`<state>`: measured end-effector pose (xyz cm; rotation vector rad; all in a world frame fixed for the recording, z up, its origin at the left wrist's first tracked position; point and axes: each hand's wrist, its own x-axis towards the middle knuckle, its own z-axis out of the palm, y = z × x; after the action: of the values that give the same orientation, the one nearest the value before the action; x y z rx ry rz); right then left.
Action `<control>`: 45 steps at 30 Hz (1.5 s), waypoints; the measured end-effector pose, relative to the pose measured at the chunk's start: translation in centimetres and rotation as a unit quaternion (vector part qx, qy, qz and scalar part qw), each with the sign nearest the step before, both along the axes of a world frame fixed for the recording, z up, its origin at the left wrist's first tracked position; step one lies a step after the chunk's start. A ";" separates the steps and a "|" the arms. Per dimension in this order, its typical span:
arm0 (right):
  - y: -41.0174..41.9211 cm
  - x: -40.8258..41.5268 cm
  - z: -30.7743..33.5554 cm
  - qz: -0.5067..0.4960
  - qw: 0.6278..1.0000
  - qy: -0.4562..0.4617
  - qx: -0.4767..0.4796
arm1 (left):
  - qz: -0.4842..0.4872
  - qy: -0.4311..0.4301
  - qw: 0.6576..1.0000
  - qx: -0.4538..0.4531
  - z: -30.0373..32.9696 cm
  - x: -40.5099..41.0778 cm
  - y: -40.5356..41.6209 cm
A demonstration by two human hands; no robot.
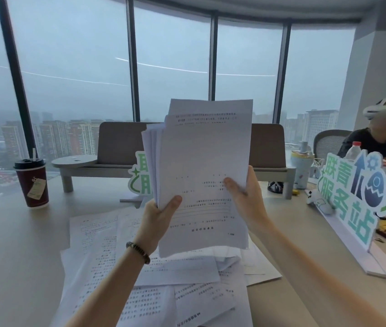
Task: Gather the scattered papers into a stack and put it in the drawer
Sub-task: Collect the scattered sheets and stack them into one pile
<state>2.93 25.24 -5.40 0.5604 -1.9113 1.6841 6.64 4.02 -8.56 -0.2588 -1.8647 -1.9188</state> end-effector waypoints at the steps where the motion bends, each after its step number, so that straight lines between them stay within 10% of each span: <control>1: -0.1 -0.1 -0.4 0.002 1.000 -0.014 -0.006 | -0.003 -0.011 1.000 0.005 -0.3 0.0 -0.1; 17: 0.4 1.6 -3.8 0.013 0.998 -0.069 0.001 | -0.092 -0.093 0.991 0.033 -1.1 0.8 -0.9; 45: 1.5 1.2 10.3 -0.148 0.950 0.150 0.230 | -0.168 -0.102 0.979 0.057 -0.5 1.5 -1.6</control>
<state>4.18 26.75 4.88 0.6226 -2.0375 0.9087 8.14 2.38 -9.11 -0.3725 -1.9290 -2.3494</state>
